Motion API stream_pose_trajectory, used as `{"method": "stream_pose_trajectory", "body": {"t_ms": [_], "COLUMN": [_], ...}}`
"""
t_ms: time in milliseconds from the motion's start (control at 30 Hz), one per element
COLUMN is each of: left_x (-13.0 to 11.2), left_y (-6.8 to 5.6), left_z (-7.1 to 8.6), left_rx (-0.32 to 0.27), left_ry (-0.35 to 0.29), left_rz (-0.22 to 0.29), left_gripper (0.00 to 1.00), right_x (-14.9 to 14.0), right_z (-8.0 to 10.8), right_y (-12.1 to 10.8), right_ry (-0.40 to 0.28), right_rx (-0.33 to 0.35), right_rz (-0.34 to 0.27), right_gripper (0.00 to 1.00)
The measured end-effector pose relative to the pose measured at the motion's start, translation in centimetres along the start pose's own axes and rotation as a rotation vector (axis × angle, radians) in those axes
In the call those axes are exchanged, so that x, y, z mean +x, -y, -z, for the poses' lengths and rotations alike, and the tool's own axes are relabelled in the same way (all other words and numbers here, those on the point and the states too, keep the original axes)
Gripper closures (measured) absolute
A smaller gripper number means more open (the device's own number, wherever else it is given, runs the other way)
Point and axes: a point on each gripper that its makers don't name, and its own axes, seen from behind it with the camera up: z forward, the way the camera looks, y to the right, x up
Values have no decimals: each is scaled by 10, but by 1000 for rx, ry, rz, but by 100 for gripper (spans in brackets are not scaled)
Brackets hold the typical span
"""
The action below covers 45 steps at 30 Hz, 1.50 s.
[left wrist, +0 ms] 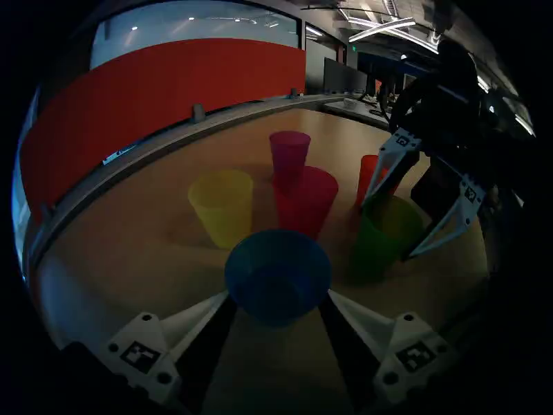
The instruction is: Pour water
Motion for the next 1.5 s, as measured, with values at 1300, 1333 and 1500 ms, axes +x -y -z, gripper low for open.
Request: {"method": "stream_pose_trajectory", "body": {"t_ms": [1300,1333,1500], "left_x": [101,103,116], "left_y": [-13,-14,-16], "left_z": [92,94,106], "left_rx": [74,74,85], "left_ry": [-362,-370,-417], "left_rz": [49,52,57], "left_gripper": [20,20,20], "right_x": [61,63,71], "right_z": [91,94,103], "right_y": [3,3,5], "right_ry": [-208,-215,-257], "right_rx": [-115,-118,-130], "right_rz": [-26,-26,-25], "right_gripper": [9,9,9]}}
